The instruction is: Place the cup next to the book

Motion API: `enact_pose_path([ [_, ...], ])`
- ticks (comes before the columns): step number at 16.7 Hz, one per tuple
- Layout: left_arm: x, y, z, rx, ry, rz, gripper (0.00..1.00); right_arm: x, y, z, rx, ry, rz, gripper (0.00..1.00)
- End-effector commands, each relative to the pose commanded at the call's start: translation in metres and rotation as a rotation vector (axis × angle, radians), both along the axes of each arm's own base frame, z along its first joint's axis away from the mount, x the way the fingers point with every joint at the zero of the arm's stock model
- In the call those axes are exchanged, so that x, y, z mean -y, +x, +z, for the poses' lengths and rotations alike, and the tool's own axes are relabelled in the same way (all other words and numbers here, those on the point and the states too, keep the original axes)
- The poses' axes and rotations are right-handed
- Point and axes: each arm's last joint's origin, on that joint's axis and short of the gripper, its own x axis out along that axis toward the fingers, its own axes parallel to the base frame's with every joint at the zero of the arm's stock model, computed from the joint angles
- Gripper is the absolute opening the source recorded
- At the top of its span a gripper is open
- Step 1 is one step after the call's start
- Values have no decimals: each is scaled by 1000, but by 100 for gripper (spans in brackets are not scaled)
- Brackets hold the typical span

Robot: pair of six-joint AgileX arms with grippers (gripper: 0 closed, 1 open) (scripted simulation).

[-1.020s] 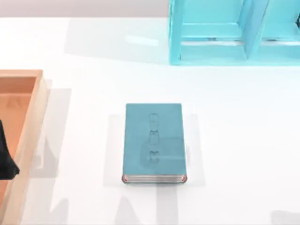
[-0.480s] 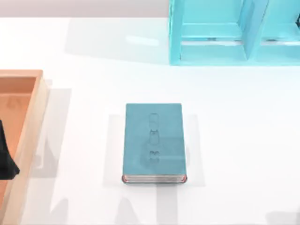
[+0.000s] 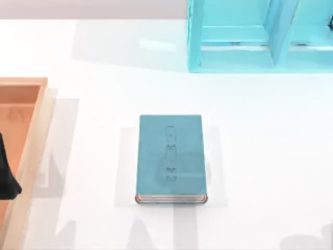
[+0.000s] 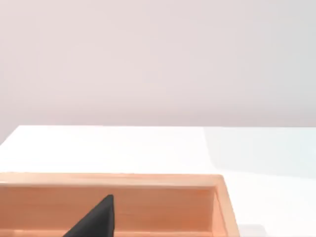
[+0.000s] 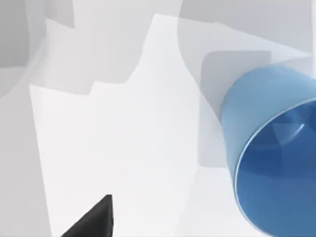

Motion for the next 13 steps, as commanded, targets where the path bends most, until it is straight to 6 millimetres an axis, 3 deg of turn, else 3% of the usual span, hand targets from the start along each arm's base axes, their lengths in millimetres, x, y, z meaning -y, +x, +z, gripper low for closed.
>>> enact_pose_path([
  [5, 0, 0, 0, 0, 0, 0, 100, -1, -4, -46, -1, 0, 1, 100],
  [10, 0, 0, 0, 0, 0, 0, 100, -2, -6, -50, -3, 1, 1, 100],
  [13, 0, 0, 0, 0, 0, 0, 100, -2, -6, -50, -3, 1, 1, 77],
])
